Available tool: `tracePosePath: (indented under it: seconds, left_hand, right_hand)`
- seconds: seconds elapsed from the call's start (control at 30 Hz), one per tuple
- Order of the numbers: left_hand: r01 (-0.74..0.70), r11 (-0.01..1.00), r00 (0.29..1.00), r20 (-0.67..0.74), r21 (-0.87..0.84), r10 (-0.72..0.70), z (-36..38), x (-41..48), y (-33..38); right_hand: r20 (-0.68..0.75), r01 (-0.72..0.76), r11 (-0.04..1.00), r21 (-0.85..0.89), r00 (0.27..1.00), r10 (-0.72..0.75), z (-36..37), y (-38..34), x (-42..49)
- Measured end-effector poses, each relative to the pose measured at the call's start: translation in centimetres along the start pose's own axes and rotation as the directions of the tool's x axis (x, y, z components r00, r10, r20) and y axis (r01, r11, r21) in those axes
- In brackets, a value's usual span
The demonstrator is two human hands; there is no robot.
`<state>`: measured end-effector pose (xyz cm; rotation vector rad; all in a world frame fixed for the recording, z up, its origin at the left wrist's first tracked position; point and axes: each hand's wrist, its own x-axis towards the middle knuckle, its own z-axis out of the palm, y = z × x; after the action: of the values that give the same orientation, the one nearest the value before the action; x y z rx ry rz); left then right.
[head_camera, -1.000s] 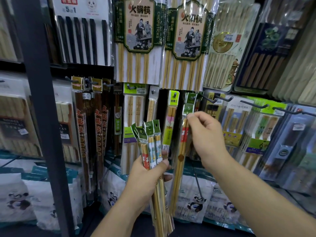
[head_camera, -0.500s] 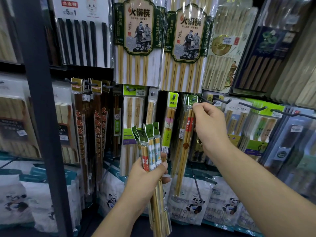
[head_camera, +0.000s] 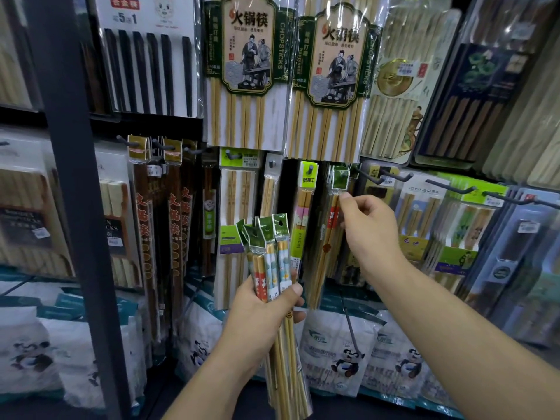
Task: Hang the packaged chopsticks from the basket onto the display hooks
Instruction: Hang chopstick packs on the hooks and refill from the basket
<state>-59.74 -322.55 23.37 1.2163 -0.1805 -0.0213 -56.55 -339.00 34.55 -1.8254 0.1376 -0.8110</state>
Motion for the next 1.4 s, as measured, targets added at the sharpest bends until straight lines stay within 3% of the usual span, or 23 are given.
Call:
tracePosePath:
  seconds: [0.1,0.17,0.23,0.3,0.5,0.73,0.83,1.0,1.4]
  left_hand:
    - [-0.011,1.0,1.0,0.0,0.008,0.011,0.0,0.0,0.0]
    - [-0.032,0.998,0.999,0.0,0.049,0.032,0.0,0.0,0.0]
    - [-0.052,0.995,0.999,0.007,0.086,0.051,0.0,0.0,0.0]
    - [-0.067,0.993,0.998,0.024,0.095,0.065,0.0,0.0,0.0]
    - [-0.086,0.992,0.996,0.027,0.097,0.083,0.0,-0.1,0.1]
    - [-0.084,0.996,0.996,-0.025,0.023,0.085,-0.2,0.2,0.3]
    - [-0.075,0.994,0.997,-0.028,-0.078,0.073,-0.3,0.2,0.5]
    - [-0.083,0.993,0.996,-0.021,-0.086,0.082,-0.2,0.2,0.4]
    - [-0.103,0.992,0.994,0.013,-0.065,0.104,-0.2,0.3,-0.1]
  right_hand:
    - [0.014,-0.013,1.0,0.012,1.0,0.013,-0.2,0.2,-1.2]
    - [0.152,0.018,1.0,-0.003,0.988,-0.018,-0.3,0.2,-2.5]
    - [0.336,0.067,0.998,0.004,0.94,-0.065,0.0,0.2,-4.0]
    - [0.432,0.117,0.993,0.006,0.896,-0.108,0.4,0.4,-5.1]
    - [0.484,0.101,0.995,0.014,0.87,-0.095,0.8,0.6,-5.8]
    - [0.405,0.144,0.989,0.027,0.903,-0.143,0.6,0.5,-4.7]
    - [0.275,0.109,0.989,0.097,0.952,-0.132,-0.1,-0.1,-3.6]
    - [0.099,0.11,0.972,0.209,0.986,-0.133,-0.9,-1.8,-1.8]
    - [0.027,0.045,0.987,0.156,0.998,-0.049,-0.4,-1.3,-1.1]
